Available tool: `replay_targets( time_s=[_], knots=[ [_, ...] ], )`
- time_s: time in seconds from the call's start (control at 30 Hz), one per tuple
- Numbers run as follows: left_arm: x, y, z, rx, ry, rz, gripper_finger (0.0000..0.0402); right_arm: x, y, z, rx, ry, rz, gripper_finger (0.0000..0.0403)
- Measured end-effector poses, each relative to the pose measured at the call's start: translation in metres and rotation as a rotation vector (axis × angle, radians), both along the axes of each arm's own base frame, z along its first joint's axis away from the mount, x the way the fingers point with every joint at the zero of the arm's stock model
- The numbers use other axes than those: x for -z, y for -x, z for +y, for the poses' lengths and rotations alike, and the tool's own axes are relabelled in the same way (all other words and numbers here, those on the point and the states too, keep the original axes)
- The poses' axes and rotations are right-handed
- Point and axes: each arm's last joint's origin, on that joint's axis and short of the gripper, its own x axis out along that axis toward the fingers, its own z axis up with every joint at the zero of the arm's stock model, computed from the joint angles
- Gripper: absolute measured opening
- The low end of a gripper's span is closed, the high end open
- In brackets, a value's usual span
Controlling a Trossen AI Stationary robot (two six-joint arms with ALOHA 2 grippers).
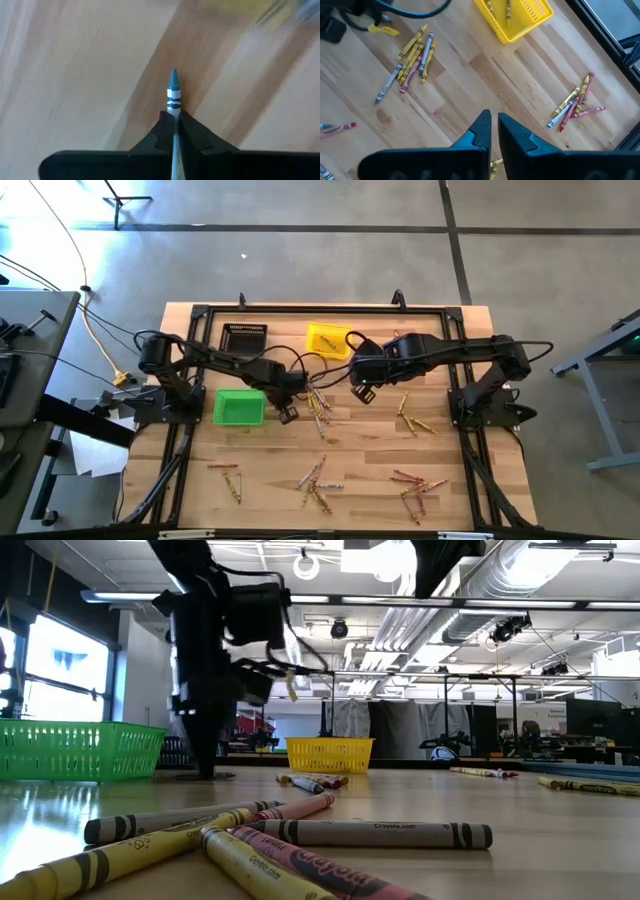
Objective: Sort crayons
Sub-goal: Put the blue crayon into the green bin
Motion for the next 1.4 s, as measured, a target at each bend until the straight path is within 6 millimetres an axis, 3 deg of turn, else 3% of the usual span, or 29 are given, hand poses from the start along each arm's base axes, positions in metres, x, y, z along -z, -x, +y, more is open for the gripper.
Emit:
replay_targets(
  time_s=[0.27, 0.4, 0.63, 0.87, 0.97, 1.1, 1.4],
  knots=[
    [-0.037, -0.024, 0.012, 0.018, -0.026, -0.126, 0.0001, -0.001, 0.001, 0.000, 0.024, -0.006, -0.010, 0.0017],
    [-0.053, -0.018, 0.015, 0.035, -0.028, -0.040, 0.0001, -0.001, 0.001, 0.000, 0.038, -0.010, -0.016, 0.0017],
    [-0.096, 0.023, 0.001, 0.094, -0.038, 0.091, 0.0001, -0.001, 0.001, 0.000, 0.047, -0.012, -0.019, 0.0017],
    [-0.133, 0.082, -0.015, -0.019, -0.071, 0.090, 0.0001, -0.001, 0.000, -0.001, 0.055, 0.009, -0.029, 0.0017],
    [-0.130, 0.106, -0.021, -0.106, -0.052, 0.070, 0.0001, -0.001, -0.001, -0.001, 0.057, 0.015, -0.038, 0.0017],
    [-0.112, 0.131, -0.026, -0.206, -0.032, 0.077, 0.0001, -0.002, -0.003, -0.001, 0.062, 0.028, -0.060, 0.0017],
    [-0.067, 0.146, -0.027, -0.267, -0.015, 0.073, 0.0003, -0.004, -0.009, -0.003, 0.070, 0.022, -0.123, 0.0017]
  ],
)
